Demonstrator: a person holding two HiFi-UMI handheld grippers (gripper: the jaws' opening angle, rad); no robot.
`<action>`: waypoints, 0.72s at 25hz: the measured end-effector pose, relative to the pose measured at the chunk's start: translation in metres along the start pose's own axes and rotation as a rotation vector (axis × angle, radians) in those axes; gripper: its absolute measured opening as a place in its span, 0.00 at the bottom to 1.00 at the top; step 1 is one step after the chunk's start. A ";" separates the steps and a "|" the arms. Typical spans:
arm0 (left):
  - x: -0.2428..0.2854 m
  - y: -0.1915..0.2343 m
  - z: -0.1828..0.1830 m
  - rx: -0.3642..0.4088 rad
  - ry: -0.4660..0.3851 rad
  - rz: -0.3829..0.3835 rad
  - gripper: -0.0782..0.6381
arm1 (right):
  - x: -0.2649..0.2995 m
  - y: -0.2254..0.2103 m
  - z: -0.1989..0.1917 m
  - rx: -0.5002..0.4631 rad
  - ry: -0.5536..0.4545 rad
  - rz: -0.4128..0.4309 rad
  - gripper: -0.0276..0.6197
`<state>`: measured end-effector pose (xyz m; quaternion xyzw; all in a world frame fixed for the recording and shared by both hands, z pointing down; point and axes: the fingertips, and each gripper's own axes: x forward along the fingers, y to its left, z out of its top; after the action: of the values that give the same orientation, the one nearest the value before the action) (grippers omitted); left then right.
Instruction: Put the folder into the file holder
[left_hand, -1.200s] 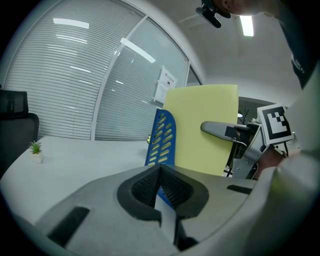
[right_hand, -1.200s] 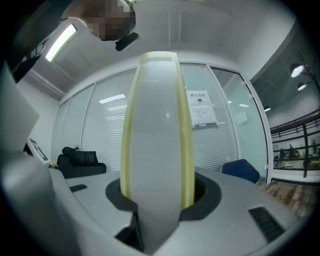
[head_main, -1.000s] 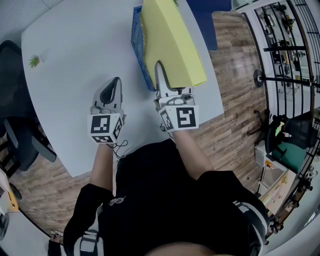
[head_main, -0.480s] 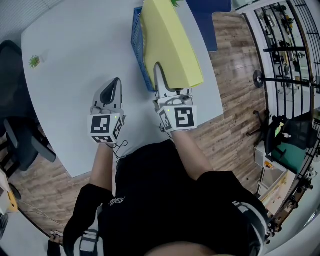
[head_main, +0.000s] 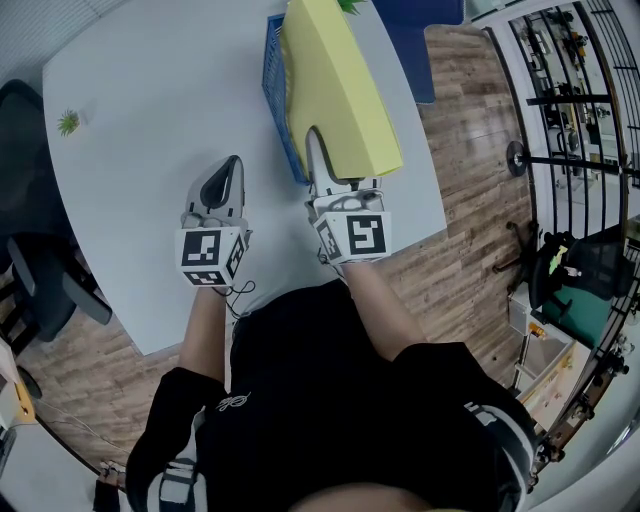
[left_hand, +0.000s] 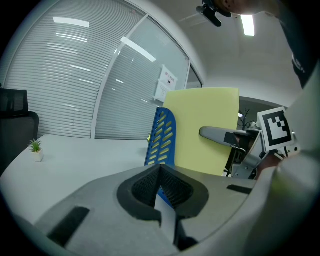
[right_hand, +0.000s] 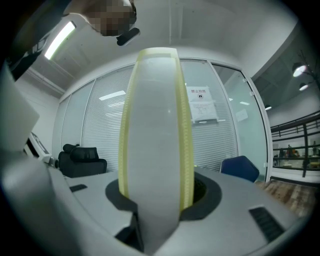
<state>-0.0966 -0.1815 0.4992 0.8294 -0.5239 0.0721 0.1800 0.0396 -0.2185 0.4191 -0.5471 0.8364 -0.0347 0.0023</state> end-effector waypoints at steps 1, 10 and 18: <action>0.000 0.000 0.000 0.000 0.001 0.000 0.10 | 0.000 0.000 -0.001 0.000 0.001 0.000 0.30; 0.001 -0.001 -0.002 -0.001 0.004 -0.001 0.11 | 0.000 0.001 -0.005 -0.003 0.013 0.003 0.31; 0.001 0.000 -0.003 -0.003 0.009 -0.001 0.11 | 0.001 0.001 -0.010 -0.002 0.025 0.002 0.31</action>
<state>-0.0965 -0.1809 0.5027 0.8291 -0.5227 0.0747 0.1837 0.0377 -0.2186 0.4287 -0.5458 0.8369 -0.0405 -0.0086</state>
